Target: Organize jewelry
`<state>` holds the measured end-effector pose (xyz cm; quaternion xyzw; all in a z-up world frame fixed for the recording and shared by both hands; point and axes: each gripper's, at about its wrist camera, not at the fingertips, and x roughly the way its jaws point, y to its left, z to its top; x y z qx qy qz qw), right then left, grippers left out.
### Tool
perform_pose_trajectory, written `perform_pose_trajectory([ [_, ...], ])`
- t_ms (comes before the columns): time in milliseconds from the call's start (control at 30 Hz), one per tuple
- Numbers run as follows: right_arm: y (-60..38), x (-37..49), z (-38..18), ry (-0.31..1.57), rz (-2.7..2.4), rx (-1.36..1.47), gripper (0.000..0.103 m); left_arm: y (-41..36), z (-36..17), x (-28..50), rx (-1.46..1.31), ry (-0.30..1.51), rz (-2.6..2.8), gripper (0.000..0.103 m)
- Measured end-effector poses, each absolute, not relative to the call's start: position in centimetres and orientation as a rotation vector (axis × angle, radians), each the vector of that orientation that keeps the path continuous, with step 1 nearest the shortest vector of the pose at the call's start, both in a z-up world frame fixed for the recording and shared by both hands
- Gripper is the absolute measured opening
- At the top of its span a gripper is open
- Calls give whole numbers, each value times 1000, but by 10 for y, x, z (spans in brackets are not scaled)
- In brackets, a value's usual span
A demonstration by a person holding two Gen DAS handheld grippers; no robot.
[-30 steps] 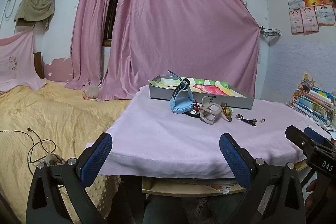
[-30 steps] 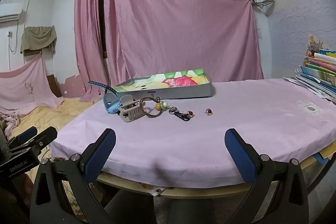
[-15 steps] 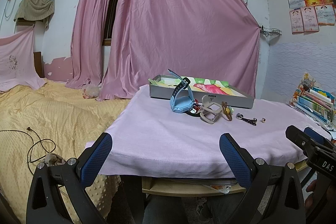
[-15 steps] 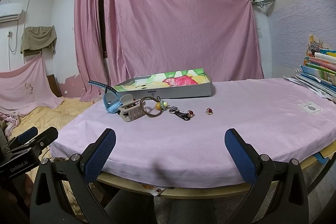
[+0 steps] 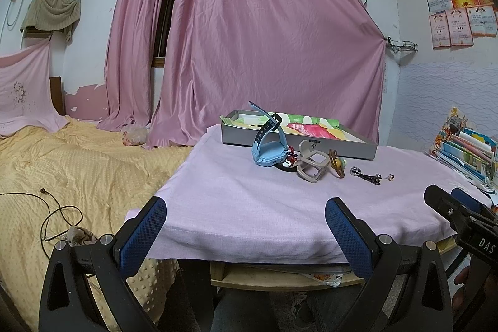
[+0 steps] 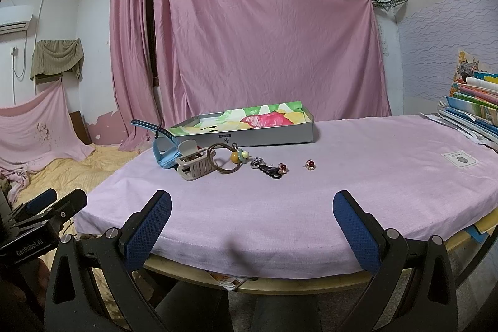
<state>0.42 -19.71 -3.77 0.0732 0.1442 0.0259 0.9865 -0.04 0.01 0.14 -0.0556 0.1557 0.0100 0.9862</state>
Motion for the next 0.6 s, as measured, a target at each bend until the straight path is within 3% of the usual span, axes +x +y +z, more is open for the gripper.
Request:
perform_pose_trajectory([
  [600,-197,4,-39,292,51,148,102,0,1,3,-112,314,20,103],
])
